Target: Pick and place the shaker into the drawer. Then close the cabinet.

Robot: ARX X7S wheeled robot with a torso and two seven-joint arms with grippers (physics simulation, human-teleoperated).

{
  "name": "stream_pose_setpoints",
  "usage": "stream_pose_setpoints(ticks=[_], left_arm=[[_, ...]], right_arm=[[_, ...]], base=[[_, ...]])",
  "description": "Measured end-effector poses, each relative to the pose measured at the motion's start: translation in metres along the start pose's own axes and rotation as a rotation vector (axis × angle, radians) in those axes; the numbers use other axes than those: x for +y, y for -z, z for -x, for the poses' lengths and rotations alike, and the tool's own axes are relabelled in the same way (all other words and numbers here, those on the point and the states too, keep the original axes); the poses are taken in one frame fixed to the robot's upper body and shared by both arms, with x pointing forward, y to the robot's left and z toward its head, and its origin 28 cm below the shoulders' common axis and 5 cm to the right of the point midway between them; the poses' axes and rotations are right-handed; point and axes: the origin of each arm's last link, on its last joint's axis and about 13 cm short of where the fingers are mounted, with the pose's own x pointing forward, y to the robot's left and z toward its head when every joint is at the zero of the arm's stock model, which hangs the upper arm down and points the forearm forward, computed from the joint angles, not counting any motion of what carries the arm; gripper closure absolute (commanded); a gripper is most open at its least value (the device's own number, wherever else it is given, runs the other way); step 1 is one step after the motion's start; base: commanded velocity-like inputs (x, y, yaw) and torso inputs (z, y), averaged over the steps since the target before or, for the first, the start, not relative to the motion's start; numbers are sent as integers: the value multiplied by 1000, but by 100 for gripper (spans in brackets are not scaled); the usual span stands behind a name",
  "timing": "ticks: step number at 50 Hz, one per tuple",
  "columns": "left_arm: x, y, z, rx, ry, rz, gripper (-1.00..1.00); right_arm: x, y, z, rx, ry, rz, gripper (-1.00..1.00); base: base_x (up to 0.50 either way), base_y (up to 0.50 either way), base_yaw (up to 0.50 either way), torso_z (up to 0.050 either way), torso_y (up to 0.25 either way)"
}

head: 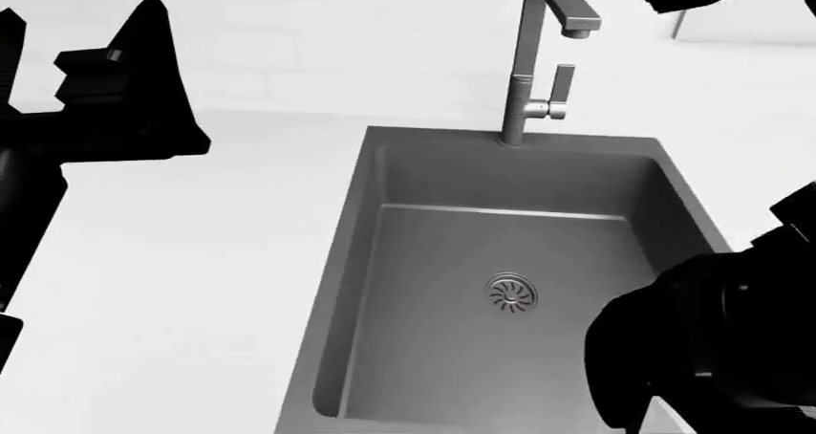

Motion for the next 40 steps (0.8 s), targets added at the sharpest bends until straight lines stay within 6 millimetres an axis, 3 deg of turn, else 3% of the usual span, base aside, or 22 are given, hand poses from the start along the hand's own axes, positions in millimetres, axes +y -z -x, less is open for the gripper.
stream_pose_setpoints(ticks=[9,17,24,29,35,40], left_arm=[[3,0,1,-1,-11,2,-100],[9,-1,3,-3,-43,4,-100],[17,3,4,-1,-85,9,-100],[23,9,6,8,-114,16,-100],[28,14,9,17,-138,30,-100],[31,18,11,22,-149,45,-100]], right_arm=[[-2,-26,9,-17,143,62,-100],[-6,-69,13,-64,281,181,-100],[9,-111,10,-159,255,323,-100],[16,-122,-13,-151,63,378,-100],[38,-160,-31,-211,32,556,-100],[45,-178,-58,-186,-27,652,-100]], base=[[0,0,0,0,0],[0,0,0,0,0],[0,0,0,0,0],[-1,7,6,12,27],[0,1,1,2,11],[9,4,6,7,0]])
